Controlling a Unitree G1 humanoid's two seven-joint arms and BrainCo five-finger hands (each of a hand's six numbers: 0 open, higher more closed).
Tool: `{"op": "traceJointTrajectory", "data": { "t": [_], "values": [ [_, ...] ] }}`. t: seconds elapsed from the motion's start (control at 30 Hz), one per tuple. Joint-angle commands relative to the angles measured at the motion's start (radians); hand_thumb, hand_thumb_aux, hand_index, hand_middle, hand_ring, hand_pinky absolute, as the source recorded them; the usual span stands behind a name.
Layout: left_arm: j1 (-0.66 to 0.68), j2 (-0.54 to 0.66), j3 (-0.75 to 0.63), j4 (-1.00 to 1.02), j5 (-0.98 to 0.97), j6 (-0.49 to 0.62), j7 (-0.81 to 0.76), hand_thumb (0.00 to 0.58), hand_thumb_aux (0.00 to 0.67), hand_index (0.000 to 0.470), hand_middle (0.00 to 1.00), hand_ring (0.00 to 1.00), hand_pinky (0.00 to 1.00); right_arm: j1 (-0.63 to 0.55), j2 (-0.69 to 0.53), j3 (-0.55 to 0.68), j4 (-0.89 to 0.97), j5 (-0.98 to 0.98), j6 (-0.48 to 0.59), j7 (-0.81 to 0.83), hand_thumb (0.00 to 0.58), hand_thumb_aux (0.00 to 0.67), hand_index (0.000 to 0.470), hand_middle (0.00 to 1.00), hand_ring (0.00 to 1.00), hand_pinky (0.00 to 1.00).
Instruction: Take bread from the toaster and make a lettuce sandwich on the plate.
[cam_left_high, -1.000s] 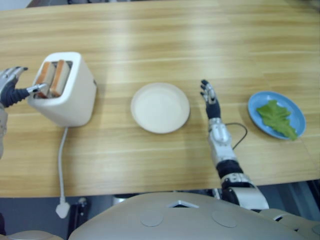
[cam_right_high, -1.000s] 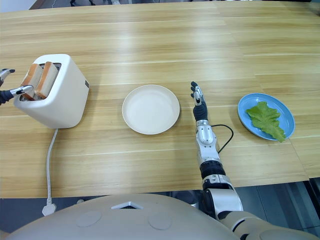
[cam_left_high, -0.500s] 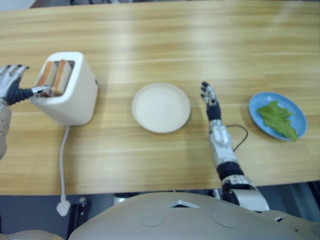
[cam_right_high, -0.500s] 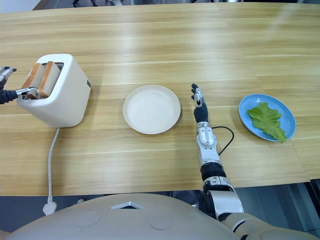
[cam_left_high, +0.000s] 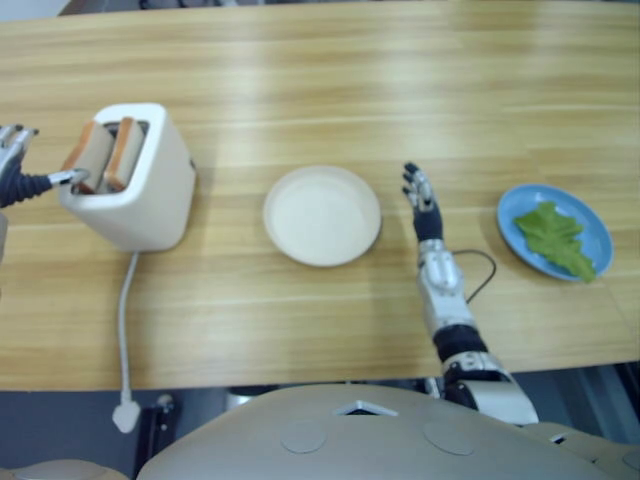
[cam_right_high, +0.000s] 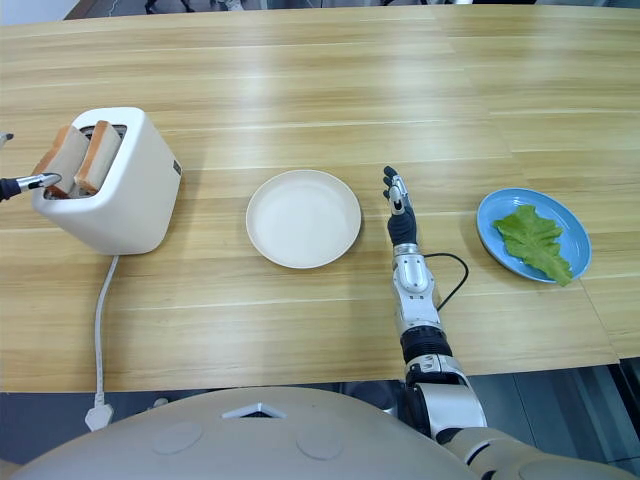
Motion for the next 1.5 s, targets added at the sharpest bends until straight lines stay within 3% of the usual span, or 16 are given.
{"op": "traceJointTrajectory", "data": {
  "t": [0.03, 0.6, 0.63, 0.67, 0.7, 0.73, 0.8, 0.87, 0.97, 1.0, 1.03, 1.07, 1.1, 1.13, 1.2, 1.5],
  "values": [
    [-0.027, -0.007, -0.050, -0.026, 0.028, 0.003, -0.009, 0.000, 0.000, 0.000, 0.00, 0.00, 0.00, 0.006, 0.003, -0.006, 0.002, 0.010, 0.018, -0.003, 0.000, 0.000, 0.000, 0.00, 0.00, 0.00],
    [-0.051, -0.032, -0.110, -0.012, 0.038, 0.012, -0.013, 0.000, 0.000, 0.000, 0.00, 0.00, 0.00, 0.015, 0.008, -0.007, 0.001, 0.009, 0.019, -0.010, 0.000, 0.000, 0.000, 0.00, 0.00, 0.00],
    [-0.051, -0.029, -0.109, -0.004, 0.039, 0.012, -0.012, 0.092, 0.055, 0.038, 0.00, 0.00, 0.00, 0.015, 0.008, -0.007, 0.001, 0.010, 0.019, -0.010, 0.000, 0.000, 0.000, 0.00, 0.00, 0.00],
    [-0.052, -0.027, -0.110, 0.002, 0.041, 0.013, -0.010, 0.092, 0.055, 0.038, 0.00, 0.00, 0.00, 0.015, 0.008, -0.007, 0.001, 0.010, 0.018, -0.010, 0.000, 0.000, 0.000, 0.00, 0.00, 0.00],
    [-0.052, -0.025, -0.110, 0.008, 0.043, 0.014, -0.008, 0.164, 0.102, 0.070, 0.00, 0.00, 0.00, 0.015, 0.008, -0.007, 0.002, 0.010, 0.018, -0.009, 0.000, 0.000, 0.000, 0.00, 0.00, 0.00],
    [-0.052, -0.023, -0.110, 0.012, 0.043, 0.014, -0.007, 0.297, 0.202, 0.139, 0.00, 0.00, 0.00, 0.015, 0.008, -0.007, 0.002, 0.011, 0.019, -0.009, 0.000, 0.000, 0.000, 0.00, 0.00, 0.00],
    [-0.052, -0.022, -0.111, 0.015, 0.043, 0.013, -0.005, 0.405, 0.302, 0.207, 0.00, 0.00, 0.00, 0.014, 0.008, -0.007, 0.003, 0.011, 0.019, -0.008, 0.000, 0.000, 0.000, 0.00, 0.00, 0.00],
    [-0.055, -0.023, -0.112, 0.016, 0.040, 0.009, -0.003, 0.405, 0.302, 0.207, 0.00, 0.00, 0.00, 0.016, 0.008, -0.007, 0.002, 0.012, 0.020, -0.009, 0.000, 0.000, 0.000, 0.00, 0.00, 0.00],
    [-0.063, -0.026, -0.117, 0.016, 0.036, -0.001, -0.001, 0.509, 0.436, 0.299, 0.00, 0.00, 0.00, 0.017, 0.009, -0.008, -0.001, 0.011, 0.021, -0.010, 0.000, 0.000, 0.000, 0.00, 0.00, 0.00],
    [-0.066, -0.028, -0.119, 0.016, 0.035, -0.003, -0.001, 0.509, 0.436, 0.299, 0.00, 0.00, 0.00, 0.017, 0.009, -0.008, 0.000, 0.011, 0.021, -0.010, 0.000, 0.000, 0.000, 0.00, 0.00, 0.00],
    [-0.067, -0.029, -0.121, 0.015, 0.035, -0.007, 0.001, 0.559, 0.544, 0.373, 0.00, 0.00, 0.00, 0.017, 0.009, -0.008, 0.000, 0.011, 0.021, -0.010, 0.000, 0.000, 0.000, 0.00, 0.00, 0.00],
    [-0.070, -0.031, -0.121, 0.013, 0.033, -0.012, 0.008, 0.559, 0.544, 0.373, 0.00, 0.00, 0.00, 0.016, 0.009, -0.008, 0.000, 0.011, 0.022, -0.010, 0.000, 0.000, 0.000, 0.00, 0.00, 0.00],
    [-0.071, -0.034, -0.118, 0.004, 0.031, -0.015, 0.016, 0.577, 0.625, 0.429, 0.28, 0.28, 0.28, 0.015, 0.008, -0.008, 0.002, 0.011, 0.022, -0.010, 0.000, 0.000, 0.000, 0.00, 0.00, 0.00],
    [-0.072, -0.036, -0.113, -0.009, 0.028, -0.021, 0.027, 0.577, 0.625, 0.429, 0.28, 0.28, 0.28, 0.014, 0.008, -0.009, 0.006, 0.012, 0.022, -0.010, 0.000, 0.000, 0.000, 0.00, 0.00, 0.00],
    [-0.073, -0.037, -0.107, -0.028, 0.023, -0.028, 0.039, 0.580, 0.670, 0.460, 0.94, 0.94, 0.94, 0.013, 0.007, -0.009, 0.011, 0.012, 0.022, -0.009, 0.000, 0.000, 0.000, 0.00, 0.00, 0.00],
    [-0.070, -0.104, -0.006, -0.112, -0.186, -0.126, 0.036, 0.580, 0.670, 0.460, 1.00, 1.00, 1.00, 0.012, 0.007, -0.011, 0.020, 0.012, 0.026, -0.011, 0.000, 0.000, 0.000, 0.00, 0.00, 0.00]
  ]
}}
